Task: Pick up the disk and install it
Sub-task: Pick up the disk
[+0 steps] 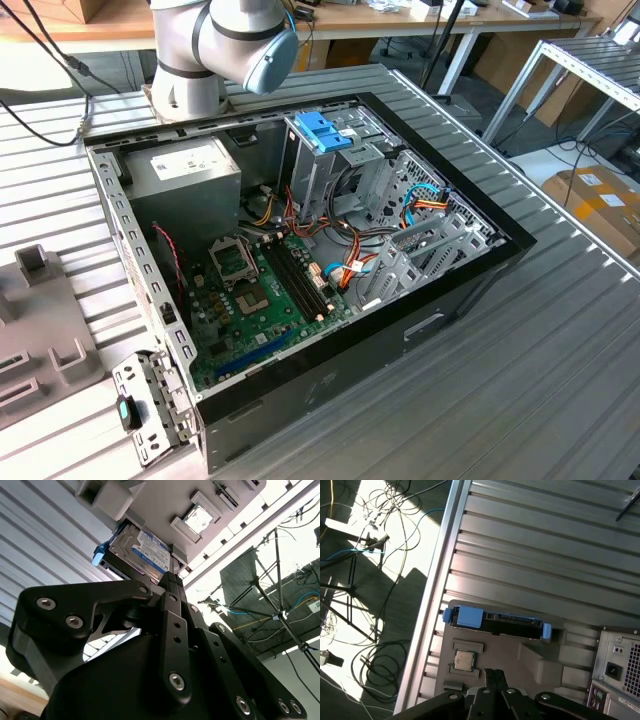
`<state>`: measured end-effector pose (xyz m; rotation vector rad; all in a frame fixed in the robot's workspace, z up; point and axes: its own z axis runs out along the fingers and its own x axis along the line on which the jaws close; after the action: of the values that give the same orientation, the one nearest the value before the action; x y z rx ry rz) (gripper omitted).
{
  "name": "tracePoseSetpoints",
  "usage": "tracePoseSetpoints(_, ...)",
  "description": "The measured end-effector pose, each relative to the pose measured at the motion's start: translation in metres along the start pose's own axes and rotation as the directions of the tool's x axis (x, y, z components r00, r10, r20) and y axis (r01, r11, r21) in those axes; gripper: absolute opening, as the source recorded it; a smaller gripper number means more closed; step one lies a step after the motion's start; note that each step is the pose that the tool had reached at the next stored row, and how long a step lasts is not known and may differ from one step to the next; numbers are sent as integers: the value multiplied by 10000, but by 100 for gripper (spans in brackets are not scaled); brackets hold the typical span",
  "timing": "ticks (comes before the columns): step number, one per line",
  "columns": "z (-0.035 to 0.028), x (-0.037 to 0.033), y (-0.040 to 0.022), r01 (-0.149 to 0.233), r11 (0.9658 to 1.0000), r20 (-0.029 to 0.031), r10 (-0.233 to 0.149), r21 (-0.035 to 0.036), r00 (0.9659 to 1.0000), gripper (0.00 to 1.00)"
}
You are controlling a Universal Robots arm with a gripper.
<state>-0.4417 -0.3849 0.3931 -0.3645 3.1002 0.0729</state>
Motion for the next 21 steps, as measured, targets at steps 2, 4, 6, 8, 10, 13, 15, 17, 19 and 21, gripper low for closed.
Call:
tracePoseSetpoints(2,0,0,0,40,10000,-2,-40,-1,10000,11)
tracePoseSetpoints(4,0,0,0,93,10000,-4,-93,-2,10000,11)
tracePoseSetpoints(6,0,0,0,133,9999,-6,-133,-3,9999,11)
tracePoseSetpoints(8,0,0,0,181,9998,-8,-181,-4,9998,11)
tracePoseSetpoints(10,0,0,0,217,9998,-10,-217,-6,9998,11)
tracePoseSetpoints(13,0,0,0,286,9996,-13,-286,-7,9996,11)
tracePoseSetpoints(15,0,0,0,339,9994,-15,-339,-9,9994,11)
tracePoseSetpoints(17,0,0,0,377,9993,-17,-377,-10,9993,11)
tracePoseSetpoints(19,0,0,0,413,9991,-18,-413,-10,9991,11)
tracePoseSetpoints(21,0,0,0,473,9989,-21,-473,-12,9989,11)
